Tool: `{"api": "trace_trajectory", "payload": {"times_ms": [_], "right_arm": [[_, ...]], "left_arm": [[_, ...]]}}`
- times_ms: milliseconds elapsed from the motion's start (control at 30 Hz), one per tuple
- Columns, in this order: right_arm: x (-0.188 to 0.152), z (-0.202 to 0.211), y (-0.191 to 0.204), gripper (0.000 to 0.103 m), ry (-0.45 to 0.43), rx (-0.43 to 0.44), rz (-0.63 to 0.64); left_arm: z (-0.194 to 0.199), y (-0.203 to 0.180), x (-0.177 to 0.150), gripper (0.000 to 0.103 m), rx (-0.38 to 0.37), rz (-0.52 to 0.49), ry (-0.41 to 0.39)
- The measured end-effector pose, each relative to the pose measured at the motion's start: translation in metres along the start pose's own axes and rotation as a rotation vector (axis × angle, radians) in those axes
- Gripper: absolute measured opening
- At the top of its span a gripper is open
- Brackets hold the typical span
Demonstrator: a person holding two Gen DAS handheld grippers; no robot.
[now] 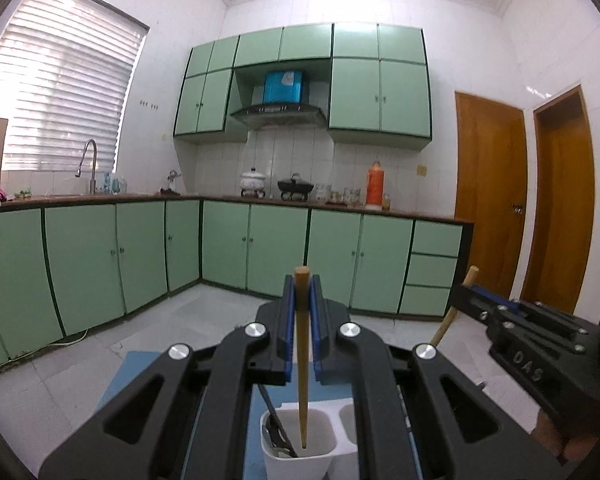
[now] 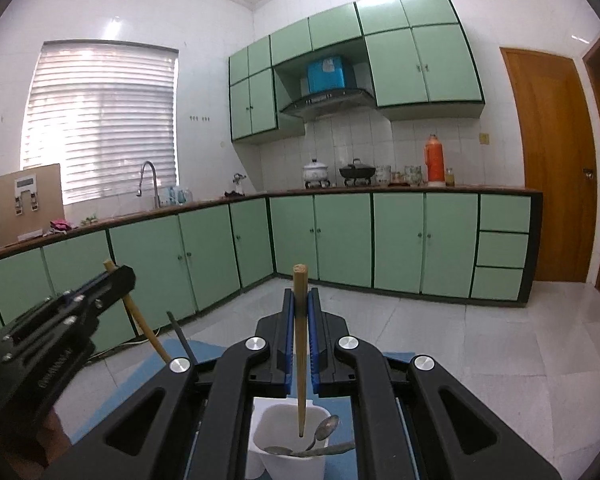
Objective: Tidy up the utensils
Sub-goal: 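Carry both wooden chopsticks over the white holder and lower them in, then open both tools to release the wooden chopsticks and withdraw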
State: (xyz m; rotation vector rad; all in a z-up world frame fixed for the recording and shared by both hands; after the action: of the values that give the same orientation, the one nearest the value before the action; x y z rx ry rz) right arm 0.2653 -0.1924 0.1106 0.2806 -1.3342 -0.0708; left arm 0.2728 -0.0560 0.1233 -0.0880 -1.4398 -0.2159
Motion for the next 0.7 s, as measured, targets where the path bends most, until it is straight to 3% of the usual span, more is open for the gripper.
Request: {"api": "trace_trajectory", "payload": {"times_ms": [333, 700], "right_arm": [[-0.022, -0.030, -0.006, 0.007, 0.063, -0.013, -0.004], [-0.044, -0.046, -0.008, 0.007, 0.122, -0.032, 0.000]], "left_arm": [[-0.034, 0.019, -0.030, 0.006, 0.002, 0.009, 0.088], [-0.045, 0.027, -0.055, 0.006, 0.002, 0.015, 0.148]]}}
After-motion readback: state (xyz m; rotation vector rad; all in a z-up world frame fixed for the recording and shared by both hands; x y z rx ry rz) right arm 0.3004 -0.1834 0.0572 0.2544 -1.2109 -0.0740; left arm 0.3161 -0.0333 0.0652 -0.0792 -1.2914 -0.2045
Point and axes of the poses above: each gripper's, at about its wrist camera, not at the fingertips, and z roughly against the way its jaws point, y to its left, x to its top, the point moved 1 cm from there along -z, roughly the way its jaws point, and after that the axes turned 8 degrees about -z, right-handed, at the moved point
